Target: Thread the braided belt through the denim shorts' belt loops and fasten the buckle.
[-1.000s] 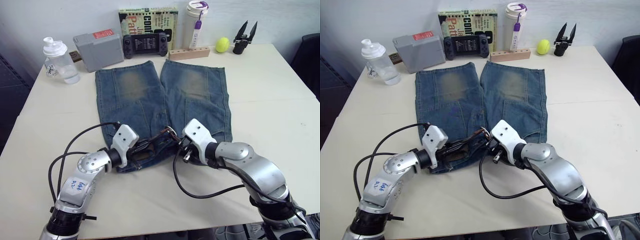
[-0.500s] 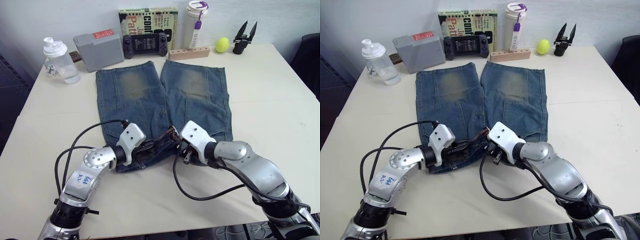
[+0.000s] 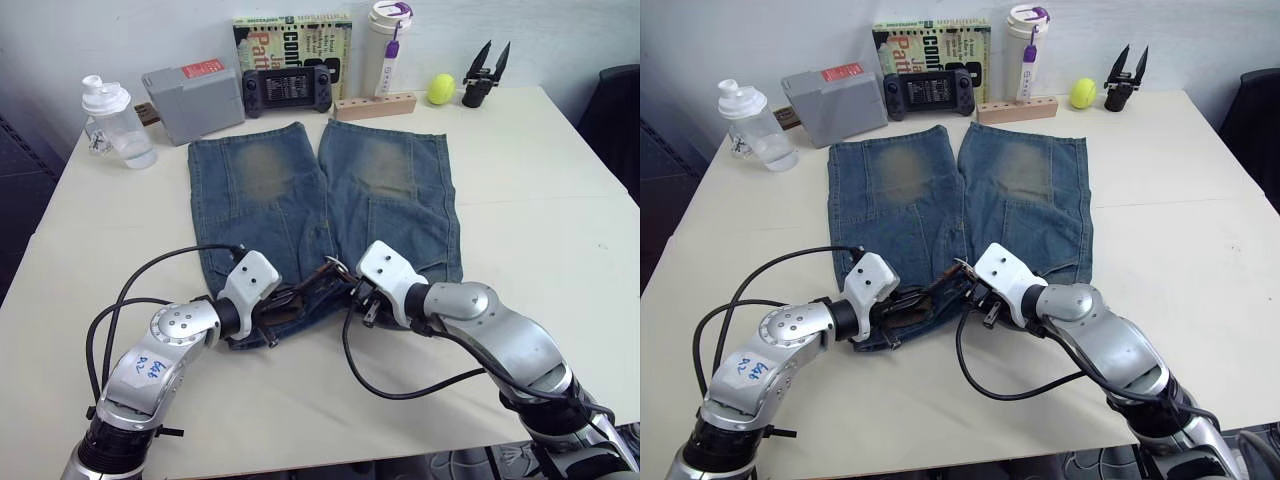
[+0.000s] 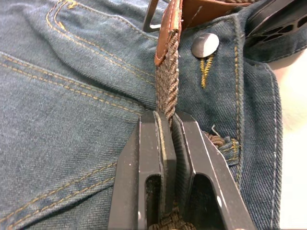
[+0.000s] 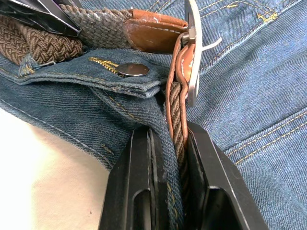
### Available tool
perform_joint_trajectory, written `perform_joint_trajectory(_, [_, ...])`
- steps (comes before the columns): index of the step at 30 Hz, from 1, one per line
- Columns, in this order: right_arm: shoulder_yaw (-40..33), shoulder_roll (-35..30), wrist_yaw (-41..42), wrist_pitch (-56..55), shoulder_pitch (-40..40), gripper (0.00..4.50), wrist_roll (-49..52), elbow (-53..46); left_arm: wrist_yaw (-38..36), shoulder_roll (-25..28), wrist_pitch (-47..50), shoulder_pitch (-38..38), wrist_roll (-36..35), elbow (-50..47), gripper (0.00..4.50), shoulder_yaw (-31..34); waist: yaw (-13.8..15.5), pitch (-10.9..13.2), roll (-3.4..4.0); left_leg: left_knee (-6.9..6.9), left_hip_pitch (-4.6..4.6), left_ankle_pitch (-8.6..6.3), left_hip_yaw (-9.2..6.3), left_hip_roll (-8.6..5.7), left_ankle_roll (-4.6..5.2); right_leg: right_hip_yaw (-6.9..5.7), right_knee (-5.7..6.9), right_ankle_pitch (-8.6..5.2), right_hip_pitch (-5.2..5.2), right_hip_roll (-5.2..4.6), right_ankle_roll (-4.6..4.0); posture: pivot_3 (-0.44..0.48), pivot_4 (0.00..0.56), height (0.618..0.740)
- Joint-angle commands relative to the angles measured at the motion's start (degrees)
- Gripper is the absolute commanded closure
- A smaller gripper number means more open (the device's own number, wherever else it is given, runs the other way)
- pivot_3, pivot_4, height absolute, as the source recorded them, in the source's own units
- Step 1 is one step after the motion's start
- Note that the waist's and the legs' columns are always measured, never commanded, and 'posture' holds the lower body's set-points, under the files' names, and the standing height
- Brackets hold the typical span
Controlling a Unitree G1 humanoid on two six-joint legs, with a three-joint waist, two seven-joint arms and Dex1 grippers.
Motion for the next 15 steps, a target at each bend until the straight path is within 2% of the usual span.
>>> perform_joint_trajectory(1, [0.9,-0.6,0.4,-2.6,-1.0,4.28,-0.7,-1.5,1.3,-0.5,1.6,0.8,-0.2,-0.4,4.50,0.3,0.0,0.0,0.00,0.00,0.00,0.00,0.00,0.00,0.00,0.00,0.00,0.00,0.00,0.00,0.00,0.000,0.150,0.726])
perform_joint_trajectory(8, [3.9,-2.1,3.1,-3.4,-0.4,4.28,-0.1,-3.2,1.2,-2.5,-1.3,-2.3,0.4,1.6,4.50,-3.0,0.1,0.0,-0.01,0.03,0.01,0.00,0.02,-0.01,0.00,0.01,0.02,0.00,0.01,-0.01,0.00,0.000,0.150,0.726])
perform_joint_trajectory(15, [5.5,-2.3,5.5,-3.8,0.0,4.28,0.6,-3.2,-0.8,-6.3,-10.5,-3.7,0.4,4.5,4.50,-5.3,0.0,0.0,-0.02,0.01,0.00,0.00,0.01,-0.01,0.00,-0.01,0.01,0.00,0.00,0.00,0.00,0.000,0.150,0.726])
